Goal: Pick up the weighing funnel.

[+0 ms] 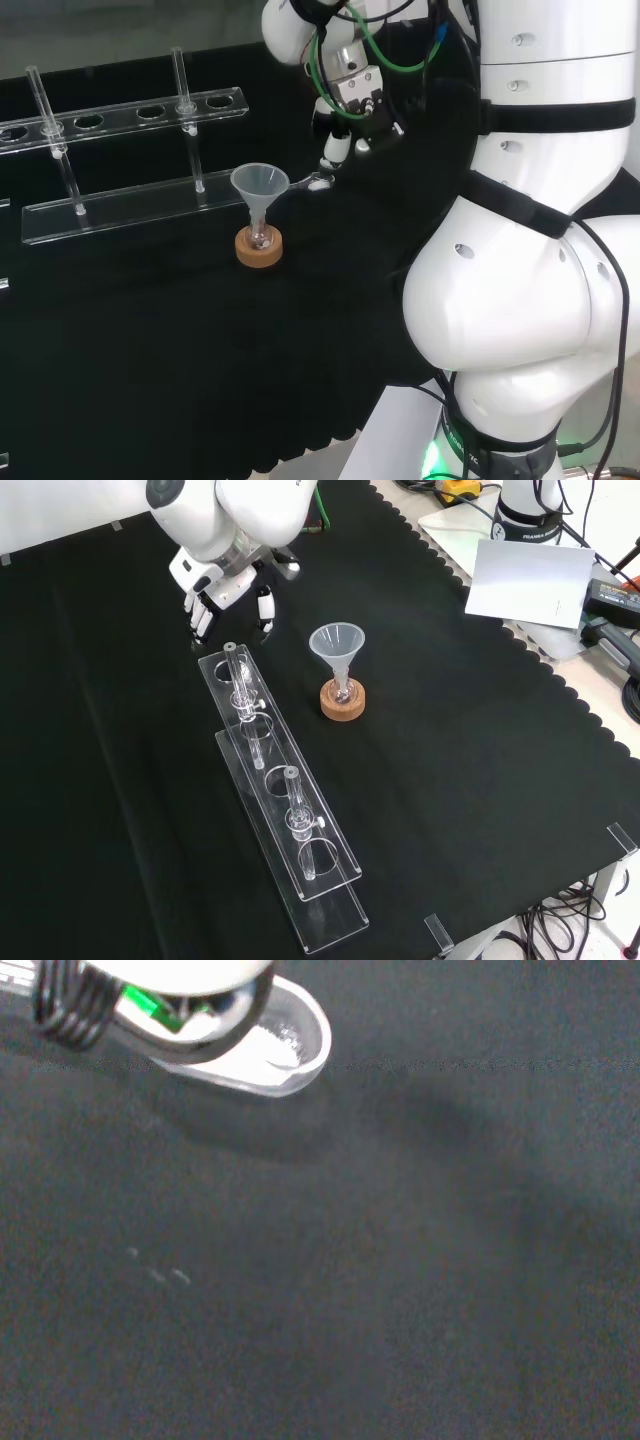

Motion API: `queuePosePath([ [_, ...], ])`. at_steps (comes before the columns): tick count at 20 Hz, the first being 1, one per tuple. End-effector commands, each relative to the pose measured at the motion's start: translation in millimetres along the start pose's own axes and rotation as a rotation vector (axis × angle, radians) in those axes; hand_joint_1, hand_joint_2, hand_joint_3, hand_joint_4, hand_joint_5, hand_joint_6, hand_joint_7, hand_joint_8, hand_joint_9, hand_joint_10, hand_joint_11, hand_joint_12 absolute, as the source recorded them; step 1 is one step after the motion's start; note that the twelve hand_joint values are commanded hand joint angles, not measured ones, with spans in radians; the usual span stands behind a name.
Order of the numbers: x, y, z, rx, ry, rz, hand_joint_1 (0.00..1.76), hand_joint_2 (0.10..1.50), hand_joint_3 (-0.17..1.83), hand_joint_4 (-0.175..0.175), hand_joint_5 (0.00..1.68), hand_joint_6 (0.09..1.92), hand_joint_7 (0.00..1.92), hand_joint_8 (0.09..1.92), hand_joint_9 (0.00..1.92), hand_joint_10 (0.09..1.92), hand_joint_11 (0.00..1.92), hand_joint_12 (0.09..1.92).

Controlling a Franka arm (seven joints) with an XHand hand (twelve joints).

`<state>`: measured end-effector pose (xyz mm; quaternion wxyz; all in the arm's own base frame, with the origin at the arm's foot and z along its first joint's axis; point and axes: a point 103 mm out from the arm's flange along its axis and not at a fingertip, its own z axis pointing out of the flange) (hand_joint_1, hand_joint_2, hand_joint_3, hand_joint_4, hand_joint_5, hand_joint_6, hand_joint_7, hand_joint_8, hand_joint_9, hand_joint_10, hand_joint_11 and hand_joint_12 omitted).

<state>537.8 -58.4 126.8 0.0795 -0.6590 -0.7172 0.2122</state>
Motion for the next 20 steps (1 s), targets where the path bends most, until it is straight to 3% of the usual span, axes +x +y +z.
queuePosePath([
  [1, 9.2, 2.9, 13.6, 0.009, -0.002, -0.01, 0.91, 0.56, 0.59, -0.01, 0.64, 0.11, 0.56, 0.64, 0.79, 0.47, 0.54, 1.27],
  [12, 15.6, 12.5, 34.2, 0.016, -0.004, -0.018, 0.91, 0.56, 0.59, 0.0, 0.73, 0.17, 0.58, 0.64, 0.8, 0.47, 0.54, 1.28],
  [20, 16.7, 21.6, 35.1, 0.008, -0.041, -0.025, 0.92, 0.57, 0.59, 0.007, 0.66, 0.52, 0.62, 0.62, 0.84, 0.44, 0.56, 1.27],
])
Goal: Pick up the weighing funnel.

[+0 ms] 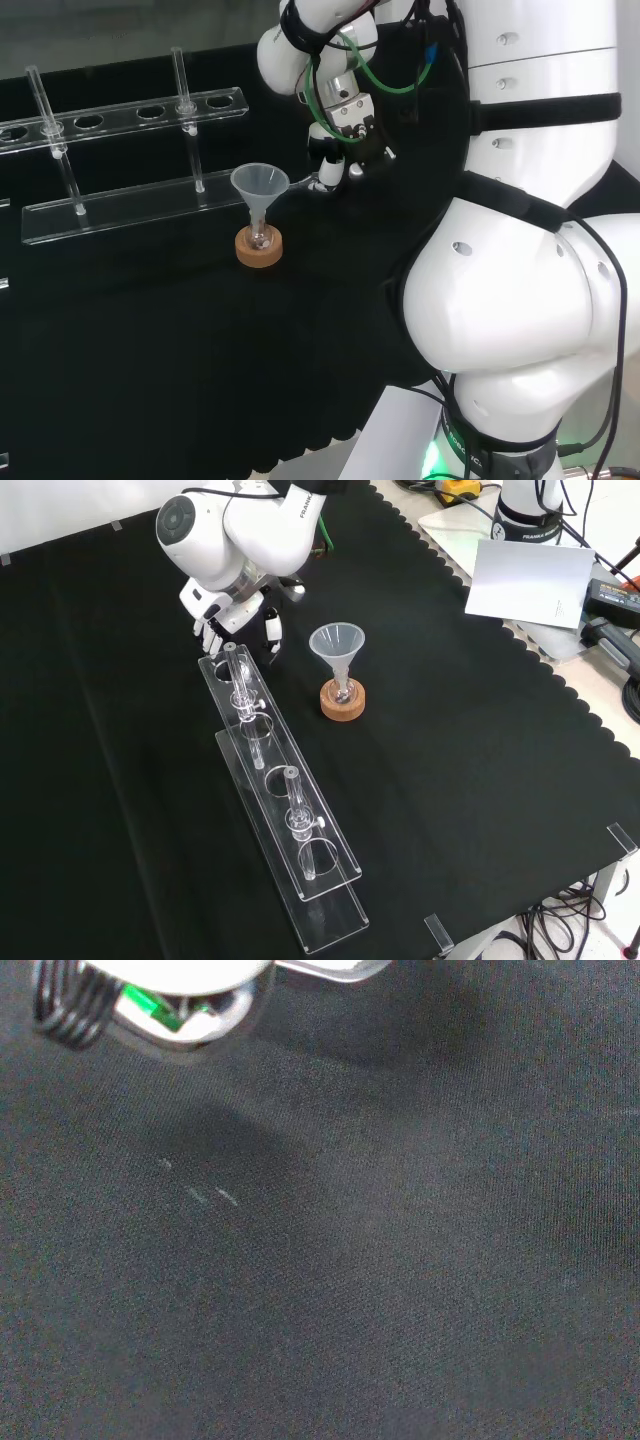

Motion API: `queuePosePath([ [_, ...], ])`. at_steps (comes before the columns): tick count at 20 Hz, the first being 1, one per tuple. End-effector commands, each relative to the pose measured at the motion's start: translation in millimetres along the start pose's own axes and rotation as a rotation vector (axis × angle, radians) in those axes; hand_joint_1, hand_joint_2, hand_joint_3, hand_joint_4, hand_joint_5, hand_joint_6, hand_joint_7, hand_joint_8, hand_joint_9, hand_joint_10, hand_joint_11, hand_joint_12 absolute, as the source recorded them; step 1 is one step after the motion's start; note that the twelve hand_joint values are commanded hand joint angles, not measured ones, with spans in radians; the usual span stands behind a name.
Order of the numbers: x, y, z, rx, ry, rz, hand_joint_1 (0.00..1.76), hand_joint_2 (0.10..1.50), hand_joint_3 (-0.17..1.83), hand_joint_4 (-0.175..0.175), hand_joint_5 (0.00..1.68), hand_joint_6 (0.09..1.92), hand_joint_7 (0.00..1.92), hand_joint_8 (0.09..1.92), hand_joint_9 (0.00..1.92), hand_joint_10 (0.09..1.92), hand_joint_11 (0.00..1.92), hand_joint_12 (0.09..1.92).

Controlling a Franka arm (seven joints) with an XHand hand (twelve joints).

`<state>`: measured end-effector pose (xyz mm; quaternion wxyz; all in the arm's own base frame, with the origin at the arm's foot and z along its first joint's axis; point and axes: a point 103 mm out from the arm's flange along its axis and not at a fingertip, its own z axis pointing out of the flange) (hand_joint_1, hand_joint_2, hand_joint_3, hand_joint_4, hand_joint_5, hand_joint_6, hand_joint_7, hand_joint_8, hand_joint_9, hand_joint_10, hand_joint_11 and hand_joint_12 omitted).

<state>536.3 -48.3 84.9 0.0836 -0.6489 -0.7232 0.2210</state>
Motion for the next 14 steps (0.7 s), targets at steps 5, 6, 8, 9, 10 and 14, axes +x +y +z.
queuePosePath([
  [5, 3.3, 9.8, 0.4, -0.012, -0.071, -0.008, 0.93, 0.57, 0.6, 0.016, 0.67, 0.58, 0.63, 0.62, 0.85, 0.44, 0.57, 1.26],
  [6, 2.5, 10.6, 0.3, -0.011, -0.073, -0.007, 0.93, 0.57, 0.6, 0.017, 0.67, 0.59, 0.64, 0.62, 0.86, 0.44, 0.58, 1.26],
  [8, 1.8, 12.2, 0.5, -0.01, -0.077, -0.005, 0.94, 0.57, 0.6, 0.019, 0.67, 0.6, 0.64, 0.62, 0.86, 0.44, 0.58, 1.26],
  [9, 1.0, 11.3, 0.3, -0.014, -0.076, -0.005, 0.94, 0.57, 0.6, 0.02, 0.66, 0.61, 0.64, 0.62, 0.86, 0.44, 0.58, 1.26],
  [10, 0.8, 11.4, 0.8, -0.012, -0.074, -0.005, 0.94, 0.57, 0.6, 0.022, 0.67, 0.62, 0.64, 0.62, 0.87, 0.44, 0.59, 1.26],
  [14, 0.2, 15.4, 0.6, 0.007, -0.092, 0.002, 0.94, 0.57, 0.6, 0.028, 0.67, 0.63, 0.64, 0.62, 0.87, 0.44, 0.59, 1.25],
])
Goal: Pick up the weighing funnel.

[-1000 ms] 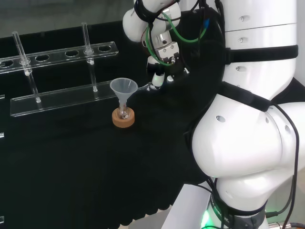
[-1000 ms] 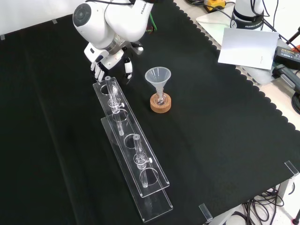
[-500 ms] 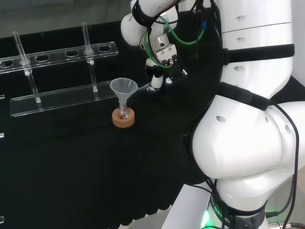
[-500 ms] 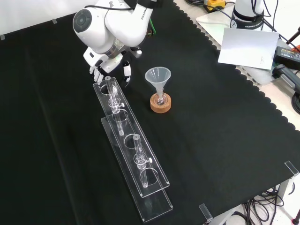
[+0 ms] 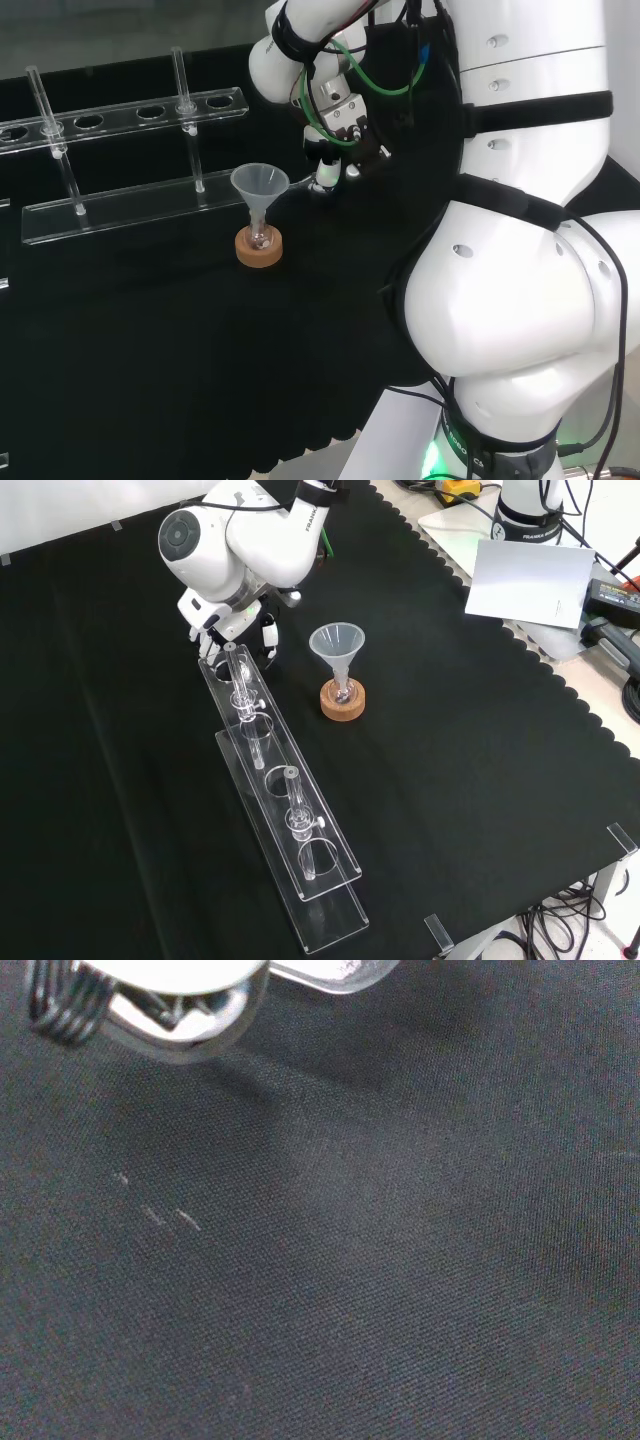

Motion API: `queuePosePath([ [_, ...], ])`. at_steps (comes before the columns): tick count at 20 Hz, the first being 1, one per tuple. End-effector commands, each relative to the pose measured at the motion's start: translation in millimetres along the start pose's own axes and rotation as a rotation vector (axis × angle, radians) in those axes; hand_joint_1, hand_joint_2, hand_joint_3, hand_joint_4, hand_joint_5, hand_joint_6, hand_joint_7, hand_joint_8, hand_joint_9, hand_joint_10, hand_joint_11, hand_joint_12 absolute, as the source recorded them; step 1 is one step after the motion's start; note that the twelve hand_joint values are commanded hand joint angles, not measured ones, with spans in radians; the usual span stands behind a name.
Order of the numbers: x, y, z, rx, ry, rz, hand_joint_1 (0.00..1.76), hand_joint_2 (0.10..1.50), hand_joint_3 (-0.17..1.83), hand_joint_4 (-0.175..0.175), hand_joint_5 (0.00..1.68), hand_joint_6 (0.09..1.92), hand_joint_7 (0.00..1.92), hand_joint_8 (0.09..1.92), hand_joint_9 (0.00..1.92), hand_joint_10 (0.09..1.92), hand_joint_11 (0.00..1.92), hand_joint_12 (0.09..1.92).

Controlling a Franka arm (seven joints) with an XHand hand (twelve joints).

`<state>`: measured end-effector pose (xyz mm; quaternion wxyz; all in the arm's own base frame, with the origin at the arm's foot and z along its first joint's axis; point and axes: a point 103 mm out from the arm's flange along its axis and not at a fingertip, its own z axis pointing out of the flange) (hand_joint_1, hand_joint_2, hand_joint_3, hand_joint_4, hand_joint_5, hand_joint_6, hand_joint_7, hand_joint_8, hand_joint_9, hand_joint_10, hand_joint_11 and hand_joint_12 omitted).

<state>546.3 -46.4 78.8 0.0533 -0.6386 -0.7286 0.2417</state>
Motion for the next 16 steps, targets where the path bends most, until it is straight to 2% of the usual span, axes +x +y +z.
queuePosePath([
  [1, -2.5, 4.4, 0.0, 0.019, -0.014, 0.008, 0.94, 0.57, 0.6, 0.03, 0.68, 0.64, 0.64, 0.62, 0.87, 0.44, 0.59, 1.25],
  [5, -5.6, 3.6, 0.7, 0.008, -0.001, 0.005, 0.94, 0.57, 0.6, 0.043, 0.72, 0.65, 0.64, 0.62, 0.87, 0.44, 0.59, 1.26],
  [9, -3.0, 4.6, 2.5, 0.001, -0.01, 0.009, 0.95, 0.57, 0.61, 0.077, 0.82, 0.66, 0.65, 0.62, 0.89, 0.44, 0.6, 1.25],
  [16, -4.0, 5.5, 4.2, 0.004, -0.008, 0.01, 0.95, 0.58, 0.61, 0.083, 0.85, 0.66, 0.66, 0.62, 0.9, 0.43, 0.62, 1.25],
])
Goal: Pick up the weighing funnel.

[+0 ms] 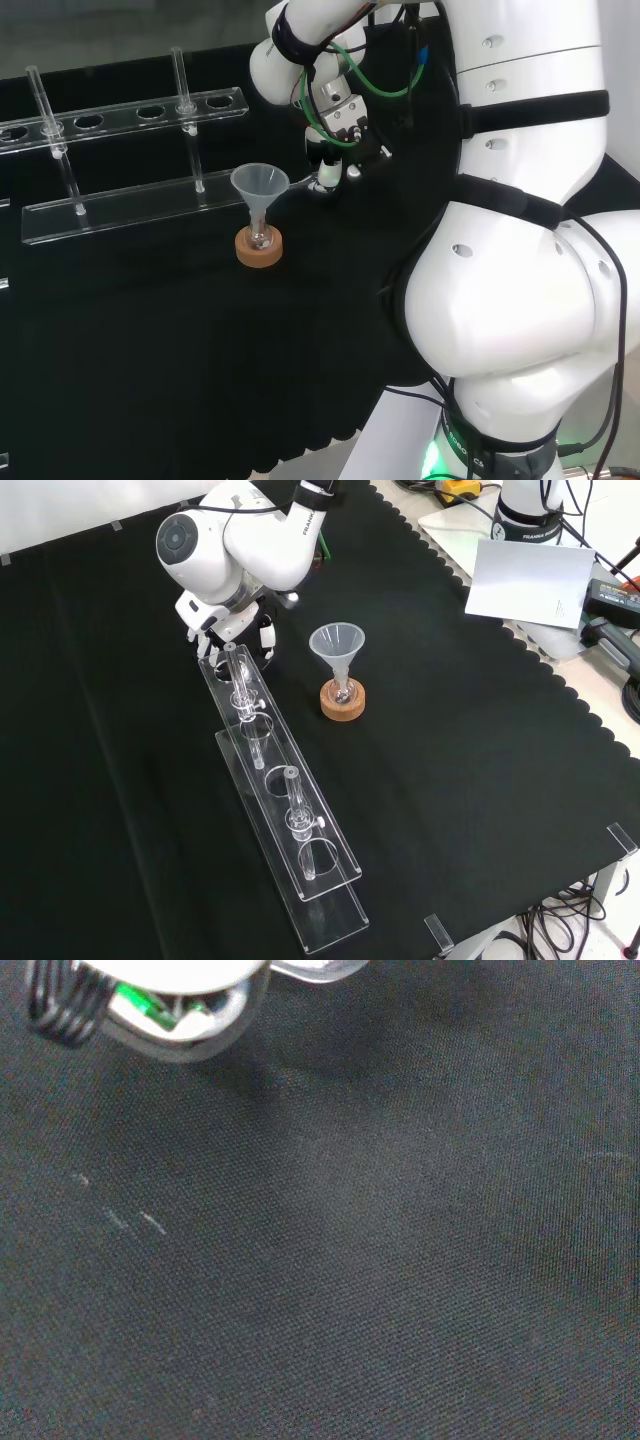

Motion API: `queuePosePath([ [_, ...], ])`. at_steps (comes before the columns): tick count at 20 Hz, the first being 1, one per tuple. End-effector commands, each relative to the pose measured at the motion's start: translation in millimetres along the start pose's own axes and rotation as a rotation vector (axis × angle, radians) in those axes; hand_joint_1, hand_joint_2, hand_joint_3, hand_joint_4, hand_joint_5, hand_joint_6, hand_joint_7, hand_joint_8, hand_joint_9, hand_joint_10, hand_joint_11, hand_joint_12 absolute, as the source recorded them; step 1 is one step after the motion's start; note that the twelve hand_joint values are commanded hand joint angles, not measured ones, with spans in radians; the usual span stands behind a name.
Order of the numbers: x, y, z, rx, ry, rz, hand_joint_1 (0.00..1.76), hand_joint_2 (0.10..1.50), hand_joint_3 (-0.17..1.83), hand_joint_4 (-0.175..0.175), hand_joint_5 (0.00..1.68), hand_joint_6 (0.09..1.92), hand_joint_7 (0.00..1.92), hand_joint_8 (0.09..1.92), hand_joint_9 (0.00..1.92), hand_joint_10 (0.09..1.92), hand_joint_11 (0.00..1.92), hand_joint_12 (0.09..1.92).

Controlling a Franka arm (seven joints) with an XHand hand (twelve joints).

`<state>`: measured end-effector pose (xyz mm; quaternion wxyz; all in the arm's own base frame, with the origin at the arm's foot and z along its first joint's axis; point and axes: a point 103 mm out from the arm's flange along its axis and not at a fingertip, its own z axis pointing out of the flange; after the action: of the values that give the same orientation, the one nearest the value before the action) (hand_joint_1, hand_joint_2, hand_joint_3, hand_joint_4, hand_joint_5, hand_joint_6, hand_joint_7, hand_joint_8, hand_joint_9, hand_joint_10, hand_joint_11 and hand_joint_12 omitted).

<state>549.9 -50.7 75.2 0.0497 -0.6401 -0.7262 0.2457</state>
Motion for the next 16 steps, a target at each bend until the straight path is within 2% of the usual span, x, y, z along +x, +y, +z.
queuePosePath([
  [1, 1.2, 1.7, 1.6, 0.003, -0.003, 0.007, 0.95, 0.58, 0.61, 0.083, 0.86, 0.66, 0.66, 0.62, 0.9, 0.43, 0.62, 1.25],
  [13, 0.1, 5.6, 4.4, -0.009, 0.008, -0.001, 0.96, 0.58, 0.62, 0.099, 0.93, 0.65, 0.67, 0.62, 0.91, 0.43, 0.63, 1.25],
  [14, 0.2, 6.5, 4.3, -0.014, 0.004, -0.002, 0.96, 0.58, 0.62, 0.108, 0.97, 0.64, 0.68, 0.62, 0.92, 0.43, 0.63, 1.25],
  [16, -0.2, 7.3, 4.8, -0.023, -0.001, -0.003, 1.05, 0.72, 0.47, 0.153, 1.16, 0.61, 0.69, 0.62, 0.93, 0.43, 0.64, 1.24],
])
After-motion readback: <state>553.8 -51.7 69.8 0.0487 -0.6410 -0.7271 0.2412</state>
